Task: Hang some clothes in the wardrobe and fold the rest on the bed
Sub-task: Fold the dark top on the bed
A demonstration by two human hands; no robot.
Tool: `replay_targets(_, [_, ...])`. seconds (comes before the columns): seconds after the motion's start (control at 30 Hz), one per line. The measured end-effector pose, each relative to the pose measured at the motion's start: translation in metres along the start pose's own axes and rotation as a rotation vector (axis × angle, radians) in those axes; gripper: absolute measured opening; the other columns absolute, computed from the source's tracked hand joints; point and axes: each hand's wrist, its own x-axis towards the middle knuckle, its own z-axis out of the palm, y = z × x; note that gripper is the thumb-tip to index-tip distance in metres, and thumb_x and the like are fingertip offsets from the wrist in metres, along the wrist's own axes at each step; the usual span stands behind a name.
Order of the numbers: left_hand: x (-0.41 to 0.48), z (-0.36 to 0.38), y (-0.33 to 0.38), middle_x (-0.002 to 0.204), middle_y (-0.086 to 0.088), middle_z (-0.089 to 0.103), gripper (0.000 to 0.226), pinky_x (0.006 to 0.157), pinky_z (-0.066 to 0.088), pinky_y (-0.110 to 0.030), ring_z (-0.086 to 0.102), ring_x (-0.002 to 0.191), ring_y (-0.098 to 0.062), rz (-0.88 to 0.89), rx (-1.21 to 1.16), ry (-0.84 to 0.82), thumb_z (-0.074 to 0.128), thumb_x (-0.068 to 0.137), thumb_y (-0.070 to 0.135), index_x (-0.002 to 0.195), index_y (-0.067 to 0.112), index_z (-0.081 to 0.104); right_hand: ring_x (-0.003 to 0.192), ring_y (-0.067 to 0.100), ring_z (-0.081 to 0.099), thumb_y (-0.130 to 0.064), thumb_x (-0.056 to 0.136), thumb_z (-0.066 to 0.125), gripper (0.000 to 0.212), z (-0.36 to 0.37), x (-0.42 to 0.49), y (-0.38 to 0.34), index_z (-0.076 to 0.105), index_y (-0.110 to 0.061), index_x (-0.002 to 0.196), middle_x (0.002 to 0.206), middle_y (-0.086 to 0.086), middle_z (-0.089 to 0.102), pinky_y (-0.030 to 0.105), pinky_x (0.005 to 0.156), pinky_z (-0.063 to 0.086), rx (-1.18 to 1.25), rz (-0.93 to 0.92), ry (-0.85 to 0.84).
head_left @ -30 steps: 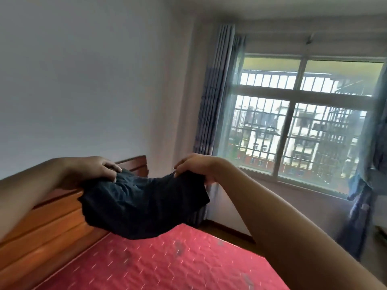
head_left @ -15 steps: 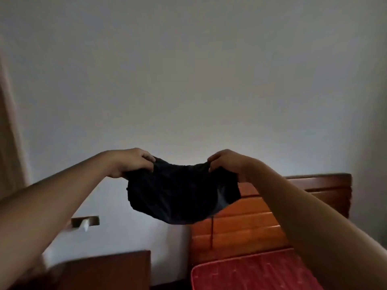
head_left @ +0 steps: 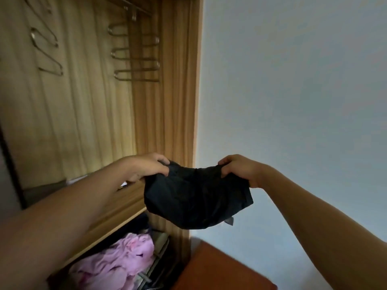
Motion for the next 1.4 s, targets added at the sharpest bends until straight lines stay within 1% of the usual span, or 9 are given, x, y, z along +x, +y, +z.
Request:
replay_targets(0.1, [-0.003, -0.03, -0.03, 0.12, -0.002, 0.062, 0.043, 0.085, 0.059, -0.035, 0.064, 0.106, -0.019, -0.106, -0.024, 0.113, 0.069, 0.085, 0.017, 0.125, 0.031, 0.058, 0.105, 0.028, 0.067, -0.007, 0.073, 0.07, 0.045, 0.032, 0.053, -0.019, 0.066, -0.015, 0.117, 0.117, 0.011, 0.067, 0.034, 0.079, 0.061, -0.031, -0.066, -0.148])
replay_targets(0.3, [-0.017, -0.068, -0.056, 0.117, 0.004, 0.054, 0.043, 0.066, 0.051, -0.025, 0.057, 0.1, -0.014, -0.271, -0.06, 0.279, 0.066, 0.091, 0.02, 0.131, 0.032, 0.054, 0.109, 0.029, 0.065, -0.014, 0.069, 0.072, 0.057, 0.074, 0.134, -0.057, 0.061, -0.016, 0.125, 0.121, 0.013, 0.064, 0.038, 0.089, 0.059, -0.083, -0.176, -0.407])
replay_targets(0.5, [-0.01, -0.074, -0.067, 0.124, -0.001, 0.053, 0.047, 0.086, 0.056, -0.036, 0.057, 0.108, -0.021, -0.403, -0.06, 0.387, 0.066, 0.092, 0.026, 0.136, 0.032, 0.05, 0.111, 0.029, 0.063, -0.011, 0.074, 0.071, 0.053, 0.099, 0.19, -0.071, 0.06, -0.017, 0.126, 0.121, 0.013, 0.063, 0.044, 0.097, 0.056, -0.116, -0.237, -0.527])
replay_targets(0.7, [0.017, -0.084, -0.094, 0.114, 0.003, 0.055, 0.052, 0.057, 0.053, -0.022, 0.06, 0.099, -0.016, -0.456, -0.104, 0.464, 0.067, 0.092, 0.025, 0.141, 0.028, 0.049, 0.104, 0.025, 0.062, -0.009, 0.079, 0.068, 0.048, 0.13, 0.245, -0.079, 0.062, -0.026, 0.123, 0.116, 0.006, 0.063, 0.035, 0.08, 0.056, -0.104, -0.319, -0.472])
replay_targets(0.93, [0.068, -0.132, -0.138, 0.116, 0.004, 0.05, 0.063, 0.067, 0.052, -0.028, 0.056, 0.1, -0.014, -0.476, -0.042, 0.524, 0.068, 0.089, 0.036, 0.146, 0.029, 0.044, 0.103, 0.028, 0.064, -0.007, 0.078, 0.067, 0.039, 0.179, 0.315, -0.104, 0.064, -0.024, 0.113, 0.116, 0.009, 0.062, 0.034, 0.07, 0.056, -0.107, -0.309, -0.498])
replay_targets(1.1, [0.112, -0.177, -0.172, 0.114, 0.004, 0.051, 0.064, 0.061, 0.045, -0.021, 0.053, 0.093, -0.008, -0.433, -0.027, 0.54, 0.068, 0.089, 0.032, 0.148, 0.022, 0.044, 0.1, 0.028, 0.065, -0.004, 0.08, 0.066, 0.036, 0.213, 0.365, -0.13, 0.064, -0.02, 0.111, 0.114, 0.011, 0.062, 0.031, 0.065, 0.055, -0.113, -0.3, -0.471])
replay_targets(1.23, [0.142, -0.211, -0.2, 0.145, -0.004, 0.045, 0.07, 0.07, 0.041, -0.017, 0.047, 0.107, -0.012, -0.398, 0.017, 0.561, 0.068, 0.09, 0.035, 0.151, 0.015, 0.041, 0.101, 0.028, 0.063, -0.001, 0.082, 0.064, 0.032, 0.239, 0.401, -0.147, 0.065, -0.017, 0.11, 0.113, 0.011, 0.061, 0.036, 0.073, 0.057, -0.099, -0.305, -0.458])
replay_targets(1.3, [0.156, -0.224, -0.214, 0.148, -0.005, 0.043, 0.07, 0.073, 0.04, -0.018, 0.045, 0.11, -0.012, -0.387, 0.018, 0.578, 0.068, 0.091, 0.036, 0.151, 0.014, 0.041, 0.1, 0.029, 0.064, 0.0, 0.083, 0.063, 0.03, 0.25, 0.417, -0.153, 0.065, -0.015, 0.109, 0.112, 0.012, 0.062, 0.037, 0.075, 0.056, -0.1, -0.307, -0.455])
replay_targets(1.4, [0.175, -0.239, -0.232, 0.147, -0.006, 0.044, 0.069, 0.067, 0.038, -0.014, 0.046, 0.107, -0.011, -0.394, 0.008, 0.578, 0.068, 0.09, 0.033, 0.151, 0.013, 0.041, 0.095, 0.027, 0.065, 0.003, 0.085, 0.061, 0.025, 0.266, 0.443, -0.158, 0.067, -0.011, 0.106, 0.109, 0.013, 0.064, 0.033, 0.068, 0.056, -0.109, -0.333, -0.464])
